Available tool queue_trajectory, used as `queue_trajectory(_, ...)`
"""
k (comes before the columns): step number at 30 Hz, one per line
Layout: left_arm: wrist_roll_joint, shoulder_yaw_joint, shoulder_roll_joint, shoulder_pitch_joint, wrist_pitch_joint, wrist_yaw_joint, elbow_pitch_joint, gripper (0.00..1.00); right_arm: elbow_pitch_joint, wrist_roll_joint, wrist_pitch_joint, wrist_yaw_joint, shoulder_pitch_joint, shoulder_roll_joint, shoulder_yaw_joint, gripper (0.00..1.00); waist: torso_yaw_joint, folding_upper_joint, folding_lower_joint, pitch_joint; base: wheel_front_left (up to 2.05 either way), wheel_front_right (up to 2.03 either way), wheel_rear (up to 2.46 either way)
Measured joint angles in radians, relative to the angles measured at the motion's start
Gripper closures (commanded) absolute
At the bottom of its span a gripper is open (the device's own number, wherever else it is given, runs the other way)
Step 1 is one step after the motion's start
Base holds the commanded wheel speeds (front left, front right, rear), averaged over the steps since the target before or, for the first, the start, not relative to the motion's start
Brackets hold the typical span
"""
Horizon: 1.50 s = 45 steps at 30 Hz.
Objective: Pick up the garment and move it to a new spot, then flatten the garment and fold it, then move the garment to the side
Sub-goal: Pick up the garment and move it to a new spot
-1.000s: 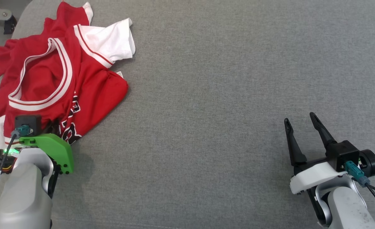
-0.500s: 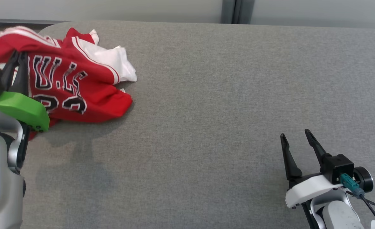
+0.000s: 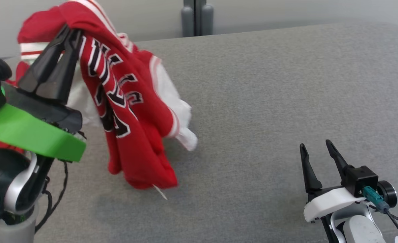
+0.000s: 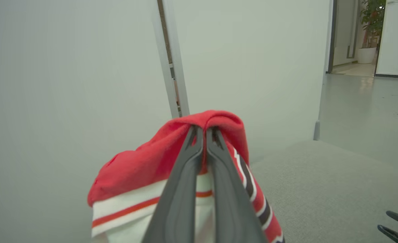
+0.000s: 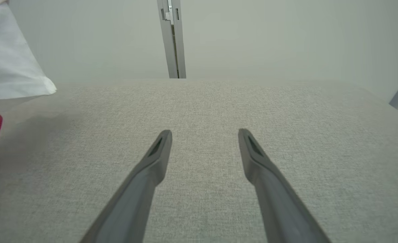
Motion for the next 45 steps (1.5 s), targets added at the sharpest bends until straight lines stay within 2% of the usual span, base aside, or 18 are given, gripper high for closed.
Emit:
queue_trajectory(5, -0.110, -0.046, -0.023, 0.014, 0.083, 0.001, -0.093, 1.00, -0.001, 0.009, 0.000, 0.000, 0.006, 0.001, 0.005, 0.00, -0.086, 0.0000, 0.0000, -0.006, 0.00, 0.00, 0.00)
queue_trajectory(8, -0.132, -0.077, -0.037, 0.005, 0.112, 0.001, -0.084, 1.00, -0.003, 0.022, 0.000, 0.000, -0.002, 0.001, 0.009, 0.00, -0.138, 0.0000, 0.0000, -0.003, 0.00, 0.00, 0.00)
queue_trajectory(13, -0.180, -0.141, -0.073, -0.077, 0.125, 0.001, 0.068, 1.00, -0.006, 0.055, 0.000, 0.000, -0.030, 0.001, 0.020, 0.00, -0.225, 0.0000, 0.0000, 0.014, 0.00, 0.00, 0.00)
queue_trajectory(18, -0.244, -0.214, -0.077, -0.172, 0.107, 0.000, 0.350, 1.00, -0.005, 0.091, 0.000, 0.000, -0.051, 0.001, 0.027, 0.00, -0.313, 0.0000, 0.0000, 0.043, 0.00, 0.00, 0.00)
queue_trajectory(23, -0.225, -0.294, 0.009, -0.287, -0.037, -0.001, 0.600, 1.00, 0.000, 0.128, 0.000, 0.000, -0.056, 0.001, 0.033, 0.00, -0.393, 0.0000, 0.0000, 0.078, 0.00, 0.00, 0.00)
queue_trajectory(27, -0.208, -0.317, 0.014, -0.380, -0.201, -0.001, 0.767, 1.00, 0.006, 0.139, 0.000, 0.000, -0.056, 0.000, 0.024, 0.00, -0.445, 0.0000, 0.0000, 0.115, 0.00, 0.00, 0.00)
queue_trajectory(30, -0.149, -0.316, 0.017, -0.444, -0.328, -0.002, 0.890, 1.00, 0.007, 0.142, 0.000, 0.000, -0.055, 0.001, 0.022, 0.00, -0.467, 0.0000, 0.0000, 0.146, 0.00, 0.00, 0.00)
queue_trajectory(31, -0.133, -0.312, 0.015, -0.456, -0.373, 0.000, 0.931, 0.88, 0.007, 0.144, 0.000, 0.000, -0.055, 0.001, 0.021, 0.00, -0.473, 0.0000, 0.0000, 0.155, 0.00, 0.00, 0.00)
queue_trajectory(32, -0.116, -0.311, 0.013, -0.466, -0.413, 0.001, 0.969, 0.65, 0.008, 0.147, 0.000, 0.000, -0.055, 0.001, 0.018, 0.00, -0.478, 0.0000, 0.0000, 0.164, 0.00, 0.00, 0.00)
queue_trajectory(33, -0.112, -0.310, 0.008, -0.472, -0.434, 0.001, 0.997, 0.00, 0.010, 0.148, 0.000, 0.000, -0.055, 0.001, 0.017, 0.00, -0.481, 0.0000, 0.0000, 0.170, 0.00, 0.00, 0.00)
queue_trajectory(36, -0.112, -0.321, -0.021, -0.473, -0.482, 0.001, 1.073, 0.00, 0.011, 0.147, 0.000, 0.000, -0.055, 0.001, 0.011, 0.00, -0.477, 0.0000, 0.0000, 0.180, 0.00, 0.00, 0.00)
queue_trajectory(39, -0.108, -0.321, -0.023, -0.456, -0.543, 0.002, 1.094, 0.00, 0.009, 0.132, 0.000, 0.000, -0.055, 0.002, 0.003, 0.00, -0.460, 0.0000, 0.0000, 0.180, 0.00, 0.00, 0.00)
queue_trajectory(43, -0.122, -0.307, -0.046, -0.357, -0.617, 0.017, 1.069, 0.00, 0.002, 0.106, 0.000, 0.000, -0.045, 0.002, -0.014, 0.00, -0.427, 0.0000, 0.0000, 0.169, 0.00, 0.00, 0.00)
queue_trajectory(45, -0.134, -0.289, -0.056, -0.286, -0.644, 0.040, 1.018, 0.00, -0.002, 0.090, 0.000, 0.000, -0.039, 0.002, -0.024, 0.00, -0.404, 0.0000, 0.0000, 0.157, 0.00, 0.00, 0.00)
